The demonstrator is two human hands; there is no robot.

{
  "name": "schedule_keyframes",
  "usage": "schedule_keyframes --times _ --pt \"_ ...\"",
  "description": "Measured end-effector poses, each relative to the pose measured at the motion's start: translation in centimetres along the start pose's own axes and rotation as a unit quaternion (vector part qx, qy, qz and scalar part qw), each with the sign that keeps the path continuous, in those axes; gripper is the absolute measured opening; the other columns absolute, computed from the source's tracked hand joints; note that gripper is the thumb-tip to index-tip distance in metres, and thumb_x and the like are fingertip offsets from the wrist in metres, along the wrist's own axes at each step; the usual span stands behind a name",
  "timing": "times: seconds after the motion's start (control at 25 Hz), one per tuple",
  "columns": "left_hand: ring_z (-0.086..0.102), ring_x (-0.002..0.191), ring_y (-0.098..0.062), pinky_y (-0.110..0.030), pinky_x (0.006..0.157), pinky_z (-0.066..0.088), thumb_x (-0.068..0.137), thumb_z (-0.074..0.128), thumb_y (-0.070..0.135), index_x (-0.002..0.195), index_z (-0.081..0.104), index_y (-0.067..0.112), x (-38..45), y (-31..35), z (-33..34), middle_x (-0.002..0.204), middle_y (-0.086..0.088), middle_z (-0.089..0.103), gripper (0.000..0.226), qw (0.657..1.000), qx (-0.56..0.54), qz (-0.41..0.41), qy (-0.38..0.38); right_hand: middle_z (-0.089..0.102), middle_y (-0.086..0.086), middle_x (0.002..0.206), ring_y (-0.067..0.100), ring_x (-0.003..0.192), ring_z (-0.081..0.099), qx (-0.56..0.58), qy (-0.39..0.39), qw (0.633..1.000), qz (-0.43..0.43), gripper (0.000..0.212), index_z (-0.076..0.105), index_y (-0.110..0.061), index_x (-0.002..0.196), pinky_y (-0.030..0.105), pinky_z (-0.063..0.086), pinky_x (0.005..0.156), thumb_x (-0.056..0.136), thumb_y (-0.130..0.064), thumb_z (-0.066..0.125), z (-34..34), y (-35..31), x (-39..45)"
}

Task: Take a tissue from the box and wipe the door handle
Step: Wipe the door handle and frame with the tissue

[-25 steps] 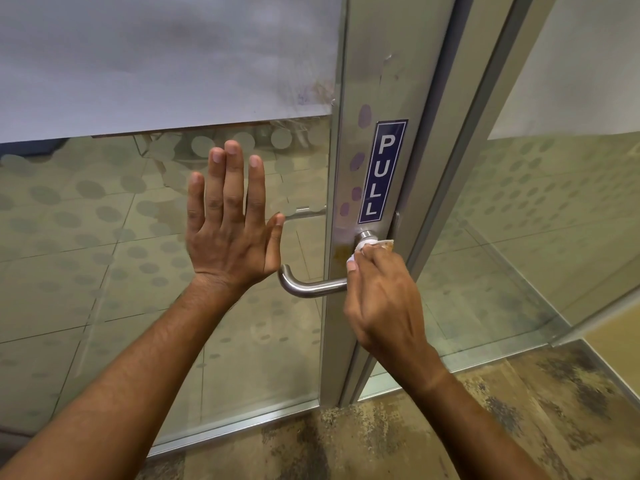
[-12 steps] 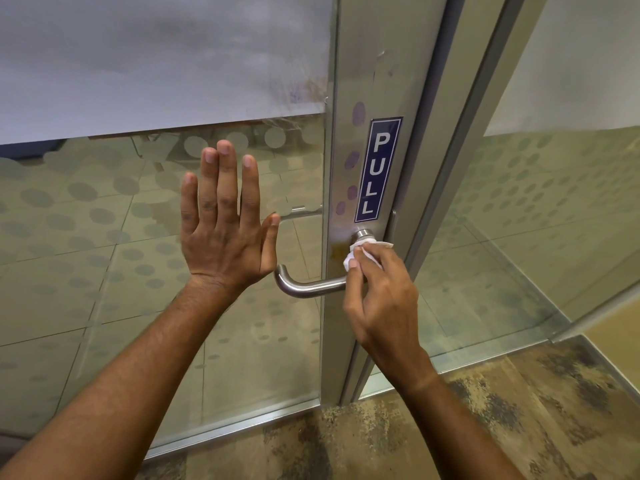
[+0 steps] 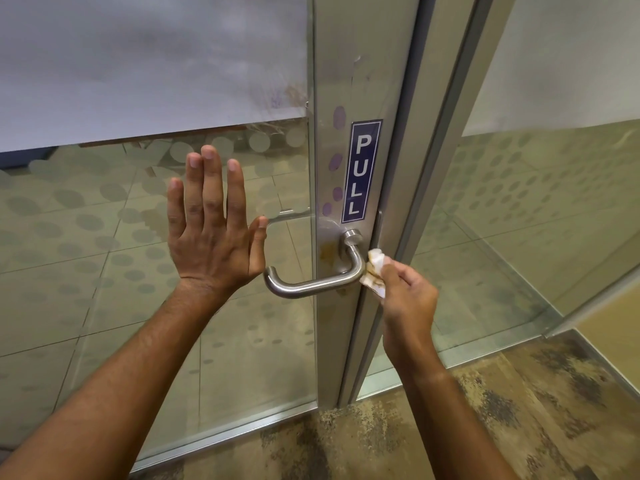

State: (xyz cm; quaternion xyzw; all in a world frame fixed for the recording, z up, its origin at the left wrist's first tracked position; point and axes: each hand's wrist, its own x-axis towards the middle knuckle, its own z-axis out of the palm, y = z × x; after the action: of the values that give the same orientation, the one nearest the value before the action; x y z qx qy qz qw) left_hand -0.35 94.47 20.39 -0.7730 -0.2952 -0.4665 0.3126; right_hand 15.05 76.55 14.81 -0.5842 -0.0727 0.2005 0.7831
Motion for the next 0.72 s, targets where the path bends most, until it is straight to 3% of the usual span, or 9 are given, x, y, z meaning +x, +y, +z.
schedule_keyframes --times 0.16,0.28,0.36,0.44,0.56,0.72 --pt "-0.017 0.153 -0.02 -0.039 0.125 -0.006 0.098 0.033 0.042 0.153 0.018 0.001 0.0 0.1 0.1 0.154 -0.024 0.014 0.07 1.0 0.004 0.002 0.01 0.075 0.0 0.1 0.005 0.091 0.072 -0.108 0.05 0.985 -0.125 0.023 0.069 -0.026 0.108 0.018 0.058 0.077 0.091 -0.01 0.067 -1.0 2.8 -1.3" --pt "-0.017 0.153 -0.019 -0.039 0.125 -0.006 0.097 0.033 0.041 0.153 0.019 0.001 0.1 0.0 0.1 0.153 -0.024 0.014 0.07 1.0 0.003 0.005 0.014 0.07 0.001 0.109 0.003 0.099 0.068 -0.201 0.013 0.928 -0.314 0.031 0.065 -0.012 0.12 0.013 0.054 0.085 0.089 -0.004 0.067 0.2 3.1 -0.9" --pt "-0.018 0.153 -0.019 -0.039 0.125 -0.006 0.097 0.033 0.041 0.152 0.018 0.0 0.1 0.0 0.0 0.153 -0.024 0.014 0.07 1.0 0.005 0.004 0.014 0.068 0.005 0.115 0.009 0.107 0.067 -0.237 -0.005 0.89 -0.389 0.034 0.064 -0.001 0.121 0.021 0.053 0.094 0.087 0.002 0.068 0.9 3.1 0.1" --pt "-0.018 0.153 -0.019 -0.039 0.125 -0.006 0.097 0.033 0.041 0.152 0.018 0.0 0.1 0.0 0.0 0.153 -0.024 0.014 0.07 1.0 0.006 0.003 0.015 0.067 0.012 0.12 0.017 0.114 0.064 -0.279 -0.015 0.87 -0.405 0.04 0.062 0.001 0.124 0.027 0.051 0.1 0.085 0.006 0.069 1.2 3.4 0.7" --pt "-0.017 0.153 -0.02 -0.039 0.125 -0.006 0.098 0.032 0.041 0.153 0.017 0.001 0.1 0.0 0.1 0.153 -0.024 0.013 0.07 1.0 0.006 0.003 0.017 0.067 0.013 0.111 0.019 0.1 0.064 -0.35 -0.011 0.85 -0.394 0.04 0.062 0.004 0.124 0.017 0.049 0.096 0.084 0.011 0.065 1.2 5.1 0.6" --pt "-0.015 0.153 -0.021 -0.04 0.125 -0.005 0.098 0.031 0.042 0.154 0.017 0.001 0.1 0.1 0.3 0.154 -0.024 0.013 0.07 1.0 0.008 0.005 0.02 0.061 0.004 0.096 0.011 0.078 0.057 -0.353 0.002 0.888 -0.293 0.033 0.07 0.003 0.112 0.014 0.051 0.073 0.085 0.016 0.058 1.1 6.8 -0.5"
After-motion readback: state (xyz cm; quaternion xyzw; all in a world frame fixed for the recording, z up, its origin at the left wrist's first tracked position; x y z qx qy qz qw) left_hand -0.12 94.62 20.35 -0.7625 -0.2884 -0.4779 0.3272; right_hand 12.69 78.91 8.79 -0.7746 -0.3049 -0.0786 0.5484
